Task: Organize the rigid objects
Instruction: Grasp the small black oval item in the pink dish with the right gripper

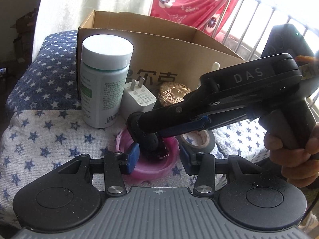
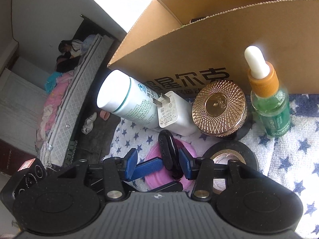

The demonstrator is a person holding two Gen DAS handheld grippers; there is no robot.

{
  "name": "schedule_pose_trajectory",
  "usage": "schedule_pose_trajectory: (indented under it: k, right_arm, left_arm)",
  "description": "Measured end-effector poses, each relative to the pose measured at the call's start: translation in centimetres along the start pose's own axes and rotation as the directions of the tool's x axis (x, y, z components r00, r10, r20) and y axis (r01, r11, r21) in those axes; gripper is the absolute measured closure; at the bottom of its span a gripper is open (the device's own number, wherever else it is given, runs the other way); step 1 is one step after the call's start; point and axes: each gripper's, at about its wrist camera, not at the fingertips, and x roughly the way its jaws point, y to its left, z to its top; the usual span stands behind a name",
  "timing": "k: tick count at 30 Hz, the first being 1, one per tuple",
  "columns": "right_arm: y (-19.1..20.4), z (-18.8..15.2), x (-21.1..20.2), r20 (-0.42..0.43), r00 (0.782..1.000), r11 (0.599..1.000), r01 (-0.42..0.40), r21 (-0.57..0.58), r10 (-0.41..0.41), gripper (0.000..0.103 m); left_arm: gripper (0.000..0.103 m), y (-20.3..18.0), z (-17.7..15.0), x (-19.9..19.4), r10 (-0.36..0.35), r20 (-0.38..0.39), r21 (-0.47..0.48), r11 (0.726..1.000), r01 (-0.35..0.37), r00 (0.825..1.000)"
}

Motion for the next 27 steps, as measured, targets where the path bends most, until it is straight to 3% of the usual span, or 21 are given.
schedule_pose_trajectory:
  k: [3, 11, 15, 18, 27]
  right_arm:
    - [0.0, -0.3, -0.2, -0.019, 0.998, 0.998, -0.063, 0.022, 0.064, 0.061]
    - [0.6, -0.4, 0.7, -0.019, 0.997, 0.997, 0.068, -0.029, -0.069, 0.063]
    - [0.9, -0.7, 1.0, -0.012, 0.993, 0.992, 0.118, -0.044, -0.118, 0.073]
    - [0.6, -0.9, 1.0, -0.005, 0.991, 0.991, 0.13, -0.038, -0.131, 0.082]
    - [2.0, -1.6, 0.1, 0.04, 0.988, 0.987, 0.151, -0.059, -0.149, 0.084]
  left_arm:
    - [0.059, 0.6, -0.2, -0.1, -0.028, -0.008, -0.026, 0.999, 0.027, 1.0]
    - [0.064, 0.2, -0.4, -0.7, -0.028, 0.003, -0.039, 0.999, 0.028, 1.0]
    - [0.064, -0.3, -0.8, -0.8, -0.012, 0.014, -0.028, 1.0, 0.013, 1.0]
    - [0.065, -0.4, -1.0, -0.9, -0.007, 0.025, -0.029, 1.0, 0.008, 1.0]
    - [0.069, -0.2, -0.7, -2.1, -0.019, 0.069, -0.033, 0.999, 0.021, 0.997]
